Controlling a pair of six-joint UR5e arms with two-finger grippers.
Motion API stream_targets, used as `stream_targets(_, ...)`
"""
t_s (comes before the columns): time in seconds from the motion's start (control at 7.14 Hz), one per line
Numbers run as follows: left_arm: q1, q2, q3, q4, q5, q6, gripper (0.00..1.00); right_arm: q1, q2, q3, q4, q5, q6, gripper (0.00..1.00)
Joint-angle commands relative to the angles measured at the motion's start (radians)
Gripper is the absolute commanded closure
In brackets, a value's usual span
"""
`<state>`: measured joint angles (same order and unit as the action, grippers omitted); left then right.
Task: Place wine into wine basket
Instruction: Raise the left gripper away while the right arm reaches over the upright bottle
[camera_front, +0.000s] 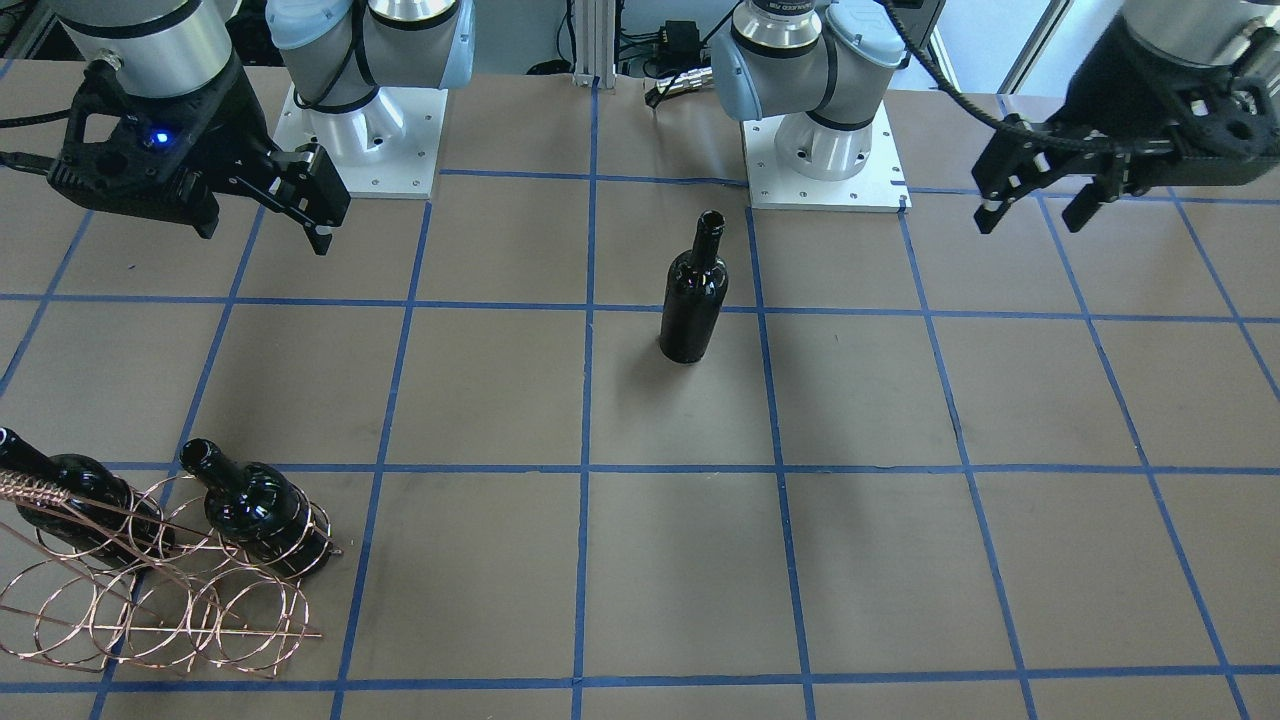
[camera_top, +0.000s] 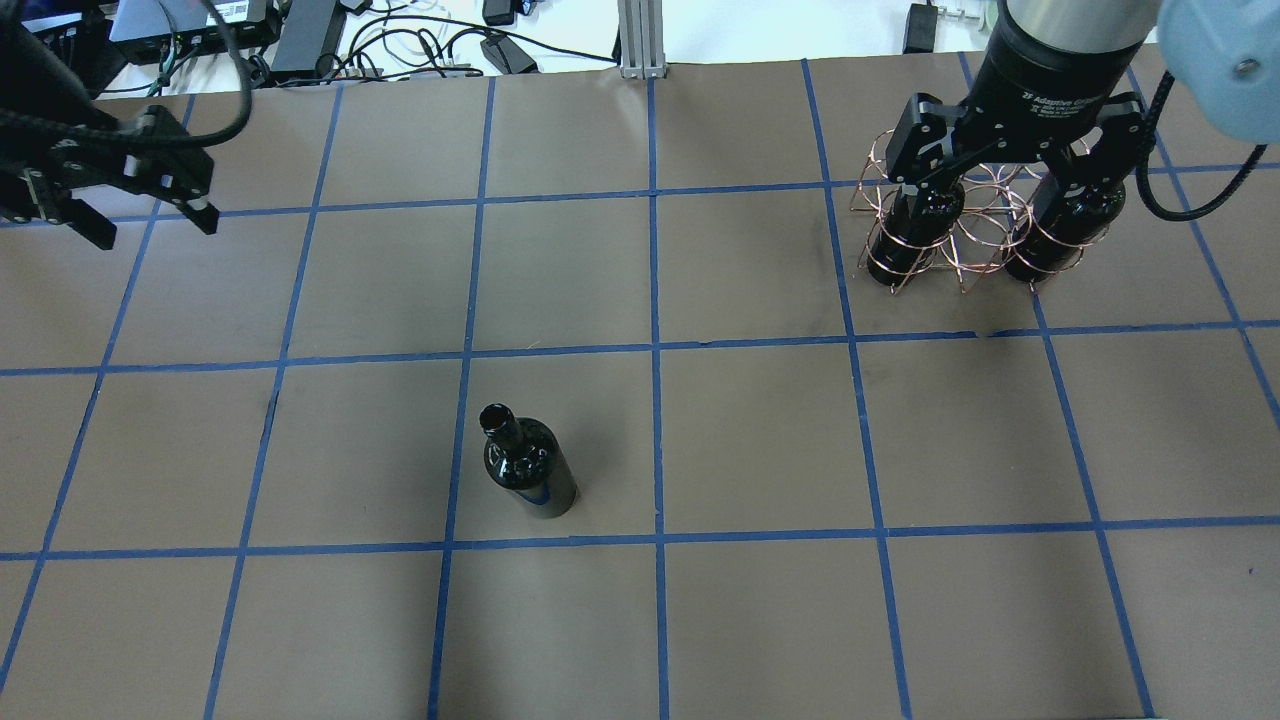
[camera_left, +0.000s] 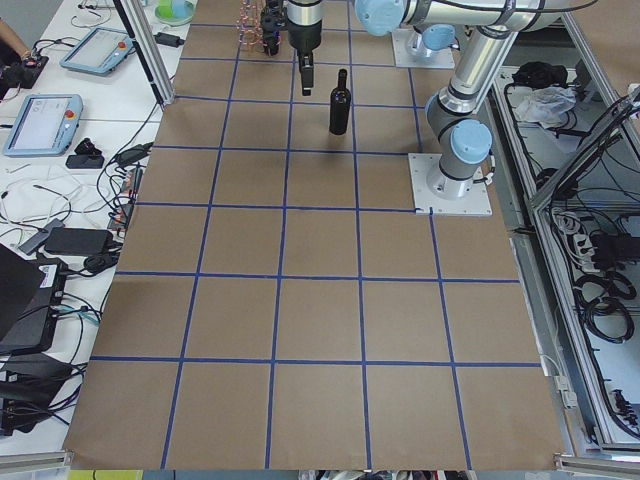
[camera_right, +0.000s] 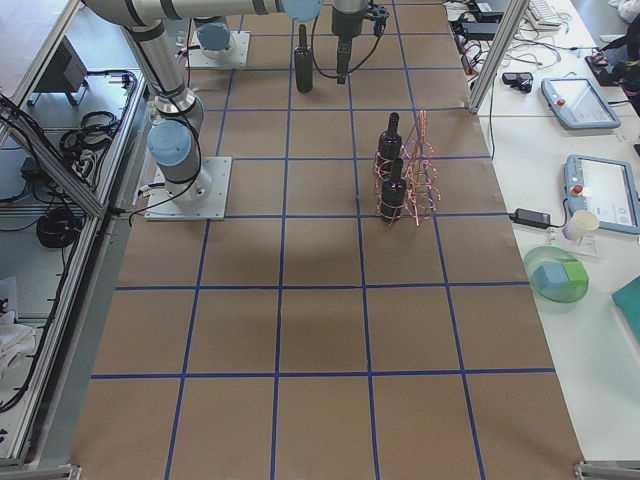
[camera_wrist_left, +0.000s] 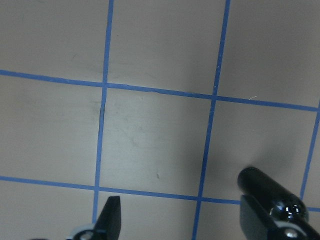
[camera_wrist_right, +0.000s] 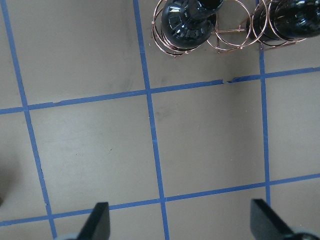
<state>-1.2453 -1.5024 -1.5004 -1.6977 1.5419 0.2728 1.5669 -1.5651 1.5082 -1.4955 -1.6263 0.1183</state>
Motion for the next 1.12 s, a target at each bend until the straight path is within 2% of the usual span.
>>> stream_targets(0.0,0.209,-0.015,0.000,-0.008,0.004,0.248,0.15,0.022,0.003,0.003,0.011,0.020,0.001,0.00)
stream_targets(0.14,0.228,-0.018,-0.001,-0.008,0.003,0.249,0.15,0.074,0.002,-0.008,0.005,0.008,0.033,0.00)
stream_targets(0.28,0.218,-0.015,-0.006,-0.011,0.000,0.237,0.15,0.166,0.007,-0.019,-0.002,0.017,0.163,0.00)
stream_targets(0.42,0.193,-0.013,-0.004,-0.011,0.006,0.232,0.14,0.258,0.026,-0.035,-0.011,0.019,0.211,0.00)
stream_targets(0.7,0.172,-0.004,-0.004,-0.010,0.004,0.209,0.14,0.443,0.081,-0.080,-0.081,0.025,0.363,0.00)
stream_targets(0.98,0.172,-0.004,-0.009,-0.010,0.003,0.206,0.14,0.560,0.128,-0.094,-0.117,0.028,0.508,0.00)
